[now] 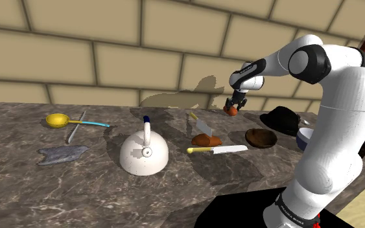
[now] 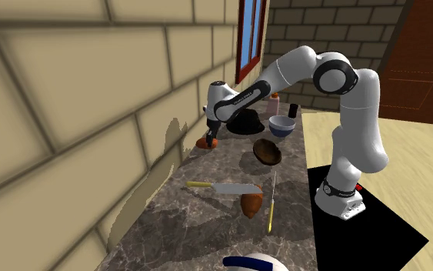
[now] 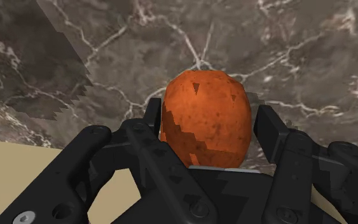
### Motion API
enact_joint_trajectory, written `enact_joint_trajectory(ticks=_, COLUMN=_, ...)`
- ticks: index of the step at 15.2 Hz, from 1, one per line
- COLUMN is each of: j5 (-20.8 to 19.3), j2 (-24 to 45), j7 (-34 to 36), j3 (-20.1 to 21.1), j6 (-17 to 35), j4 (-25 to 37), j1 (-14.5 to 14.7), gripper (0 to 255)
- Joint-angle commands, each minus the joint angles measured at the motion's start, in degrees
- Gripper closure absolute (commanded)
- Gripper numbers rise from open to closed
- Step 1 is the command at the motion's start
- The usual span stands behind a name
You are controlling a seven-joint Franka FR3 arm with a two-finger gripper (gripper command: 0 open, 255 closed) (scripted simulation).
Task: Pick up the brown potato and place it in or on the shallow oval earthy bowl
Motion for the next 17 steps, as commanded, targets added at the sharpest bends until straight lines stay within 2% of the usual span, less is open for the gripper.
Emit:
enact_joint_trajectory(ticks=1, j5=0.02, j2=0.05, j7=-0.04, j3=0.0, j6=0.01, j4=0.02, j1=-0.02, gripper=255)
enact_joint_trajectory(ticks=17, j5=-2.54, j2=-5.64, j7=1.25, j3=-0.88, j6=-10.86, j4=5.5, j1=0.76, gripper=255)
